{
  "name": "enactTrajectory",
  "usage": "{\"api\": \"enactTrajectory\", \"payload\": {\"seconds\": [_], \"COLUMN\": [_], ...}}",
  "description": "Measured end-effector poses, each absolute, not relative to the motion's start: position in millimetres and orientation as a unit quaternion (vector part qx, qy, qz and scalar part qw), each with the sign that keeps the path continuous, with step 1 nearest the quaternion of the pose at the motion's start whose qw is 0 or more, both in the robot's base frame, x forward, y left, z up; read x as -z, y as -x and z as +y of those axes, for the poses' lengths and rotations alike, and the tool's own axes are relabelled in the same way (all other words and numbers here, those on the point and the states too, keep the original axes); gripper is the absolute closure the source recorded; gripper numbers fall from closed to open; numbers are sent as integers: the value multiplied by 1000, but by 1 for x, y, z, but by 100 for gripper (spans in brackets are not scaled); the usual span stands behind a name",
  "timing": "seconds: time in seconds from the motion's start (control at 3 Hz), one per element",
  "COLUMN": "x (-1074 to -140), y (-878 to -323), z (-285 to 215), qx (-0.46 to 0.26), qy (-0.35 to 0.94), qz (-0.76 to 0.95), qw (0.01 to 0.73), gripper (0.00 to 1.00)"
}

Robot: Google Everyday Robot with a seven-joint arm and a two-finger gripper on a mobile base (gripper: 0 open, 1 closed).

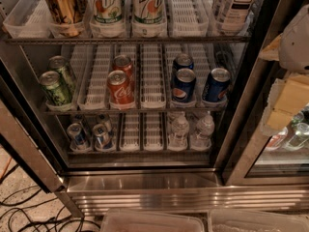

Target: Pick pepsi can from middle shelf of fridge

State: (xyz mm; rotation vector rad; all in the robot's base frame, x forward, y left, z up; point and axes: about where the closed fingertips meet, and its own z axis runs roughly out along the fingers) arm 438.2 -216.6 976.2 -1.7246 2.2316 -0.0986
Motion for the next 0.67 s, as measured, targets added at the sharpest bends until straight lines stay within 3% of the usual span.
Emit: {"api": "enactTrajectory", "payload": {"seconds": [0.67], "x": [-975], "y": [-440], "z": [-212], "qx": [38], "qy": [598], "qz": [785], "qw": [157], "gripper": [0]}}
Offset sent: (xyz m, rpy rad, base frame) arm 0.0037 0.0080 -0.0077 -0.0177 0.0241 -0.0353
